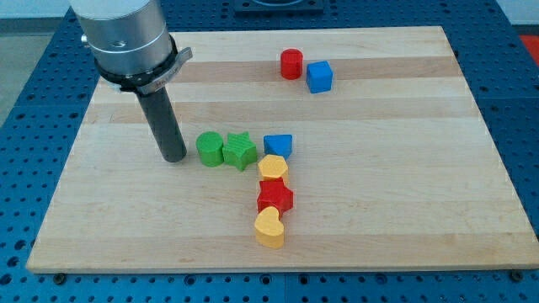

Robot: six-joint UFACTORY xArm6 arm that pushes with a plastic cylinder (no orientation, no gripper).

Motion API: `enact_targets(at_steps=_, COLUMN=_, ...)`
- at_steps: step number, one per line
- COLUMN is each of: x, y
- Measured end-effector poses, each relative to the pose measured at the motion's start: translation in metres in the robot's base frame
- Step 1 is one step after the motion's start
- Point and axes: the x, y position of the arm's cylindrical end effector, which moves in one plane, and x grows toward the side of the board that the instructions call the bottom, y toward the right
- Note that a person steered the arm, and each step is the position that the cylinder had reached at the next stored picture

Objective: Push the green circle close to green star

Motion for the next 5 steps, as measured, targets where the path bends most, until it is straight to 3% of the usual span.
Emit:
enact_targets(at_steps=3, x=-0.037, y=0.001)
enact_targets(at_steps=5, x=-0.104, y=0.040)
